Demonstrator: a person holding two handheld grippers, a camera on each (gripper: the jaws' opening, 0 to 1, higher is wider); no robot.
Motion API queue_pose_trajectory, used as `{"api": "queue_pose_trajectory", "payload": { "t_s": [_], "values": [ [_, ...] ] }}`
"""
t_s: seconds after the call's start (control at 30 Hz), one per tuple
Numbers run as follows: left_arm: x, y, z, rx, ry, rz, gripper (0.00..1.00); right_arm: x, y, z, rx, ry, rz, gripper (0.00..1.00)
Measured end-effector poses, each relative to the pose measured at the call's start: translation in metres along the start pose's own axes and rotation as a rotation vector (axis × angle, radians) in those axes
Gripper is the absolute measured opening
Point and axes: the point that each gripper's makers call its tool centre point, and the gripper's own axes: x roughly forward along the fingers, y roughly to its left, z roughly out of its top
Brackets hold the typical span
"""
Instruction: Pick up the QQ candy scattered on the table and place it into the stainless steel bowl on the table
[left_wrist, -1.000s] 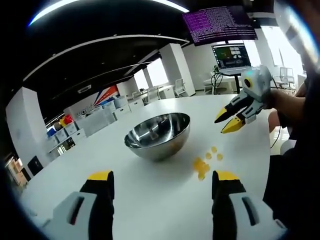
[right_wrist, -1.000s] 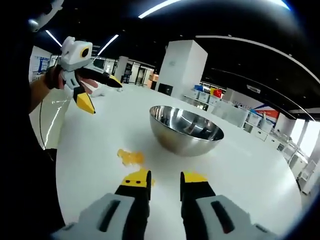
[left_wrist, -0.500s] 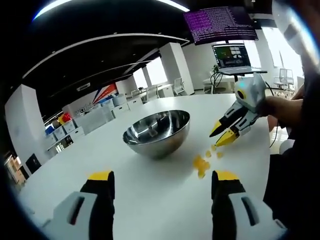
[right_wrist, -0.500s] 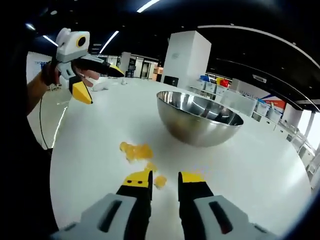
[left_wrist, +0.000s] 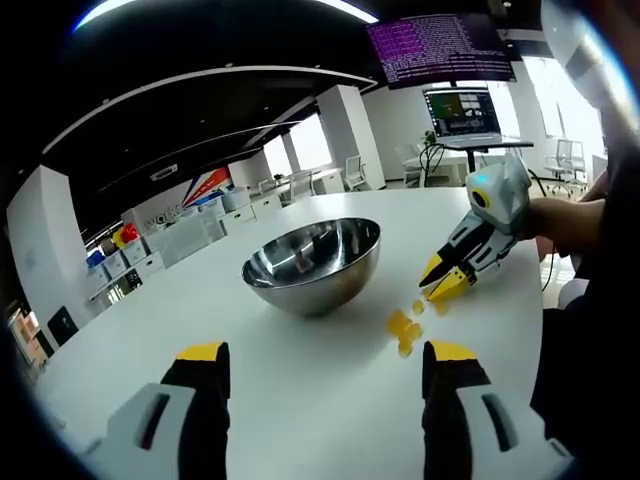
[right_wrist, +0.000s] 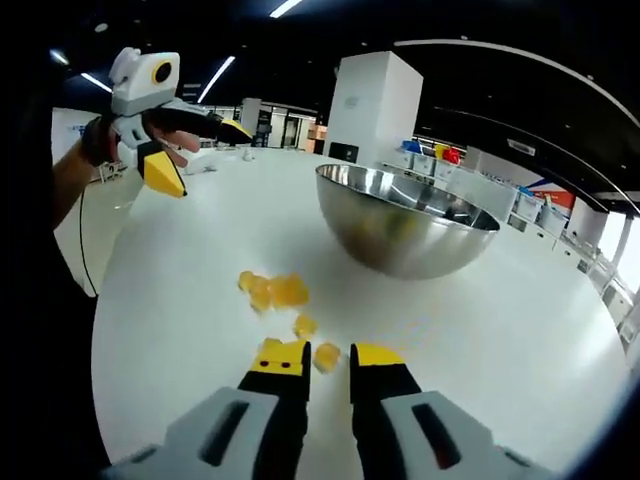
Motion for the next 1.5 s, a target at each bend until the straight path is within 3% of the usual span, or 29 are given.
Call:
{"api": "queue_pose_trajectory", "payload": {
  "t_s": [0.63, 0.83, 1.1, 1.4, 1.5],
  "values": [
    [0.0, 0.003, 0.0, -0.001, 0.006, 0.017, 0.78, 0.001, 0.001, -0.002, 0.012, -0.014, 0.012, 0.07],
    [-0.001, 0.002, 0.0, 0.001, 0.007, 0.018, 0.78, 0.0, 0.003, 0.001, -0.02, -0.021, 0.011, 0.06],
    [-0.004, 0.004, 0.002, 0.004, -0.001, 0.024, 0.78, -0.017, 0.0, 0.027, -0.043, -0.073, -0.028, 0.05],
    [-0.006, 0.005, 0.004, 0.001, -0.01, 0.027, 0.78, -0.053, -0.019, 0.1, 0.027, -0.253, -0.06, 0.05],
    [-0.007, 0.005, 0.005, -0.004, -0.011, 0.027, 0.78, -0.058, -0.023, 0.116, 0.013, -0.274, -0.065, 0.05]
  ]
}}
